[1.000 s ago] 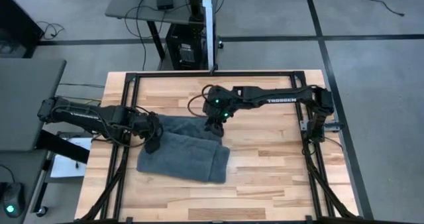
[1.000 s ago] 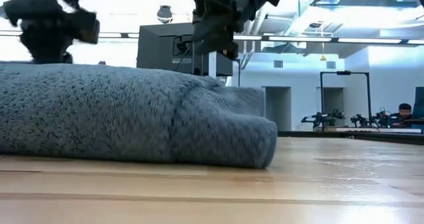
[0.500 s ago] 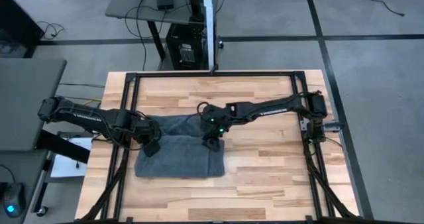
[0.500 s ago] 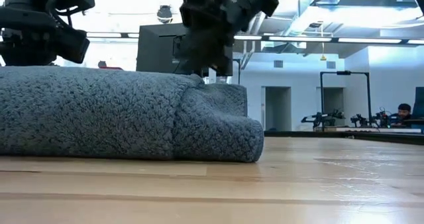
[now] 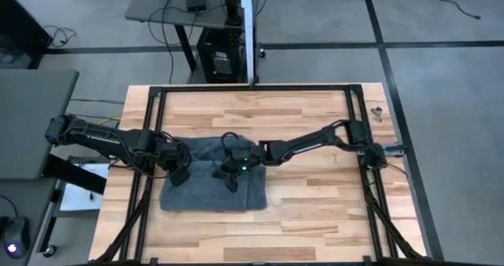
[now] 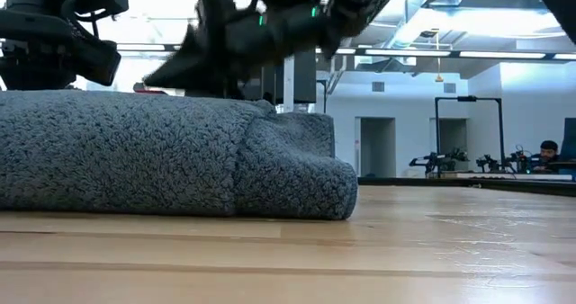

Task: Roll towel
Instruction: Roll the black towel

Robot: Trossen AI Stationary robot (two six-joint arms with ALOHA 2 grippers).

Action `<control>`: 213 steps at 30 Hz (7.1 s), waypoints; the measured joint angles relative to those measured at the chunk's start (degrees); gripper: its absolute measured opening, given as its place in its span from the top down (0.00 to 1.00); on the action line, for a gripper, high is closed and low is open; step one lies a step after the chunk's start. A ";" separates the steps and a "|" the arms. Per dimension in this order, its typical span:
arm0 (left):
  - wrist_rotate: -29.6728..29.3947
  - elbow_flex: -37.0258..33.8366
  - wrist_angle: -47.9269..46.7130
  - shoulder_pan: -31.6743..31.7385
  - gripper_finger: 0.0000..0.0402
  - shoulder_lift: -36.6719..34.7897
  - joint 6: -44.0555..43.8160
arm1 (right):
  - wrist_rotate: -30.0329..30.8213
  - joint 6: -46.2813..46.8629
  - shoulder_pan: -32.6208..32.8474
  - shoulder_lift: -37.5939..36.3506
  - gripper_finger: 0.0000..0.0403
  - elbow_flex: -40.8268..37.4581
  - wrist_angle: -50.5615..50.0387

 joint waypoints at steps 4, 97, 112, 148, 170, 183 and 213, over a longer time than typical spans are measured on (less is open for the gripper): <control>0.05 5.08 -7.92 0.00 0.82 -0.15 1.07 | 0.00 -0.26 0.00 2.27 1.00 -0.03 -1.19; -19.52 38.17 1.27 -56.26 0.59 24.69 -31.86 | 0.07 -21.34 10.63 -17.58 0.29 2.29 -32.70; -16.15 37.96 -16.00 -55.80 0.44 33.66 -21.14 | 25.47 -8.80 21.29 -13.98 0.29 2.66 -32.54; -30.12 18.52 -3.39 -57.63 0.43 45.16 -32.44 | 36.78 -17.15 16.23 7.16 0.29 19.27 -41.29; -29.03 9.38 6.80 -52.29 0.96 43.87 -33.51 | 9.57 -5.27 10.28 10.51 0.92 19.35 -40.52; -13.91 5.20 26.70 -54.73 0.99 18.16 -43.34 | -13.38 -0.20 14.85 4.65 0.99 19.04 -36.86; -31.53 0.64 -6.74 -23.93 0.98 -11.48 -30.76 | -12.80 -6.59 -10.25 -5.25 1.00 7.96 -42.88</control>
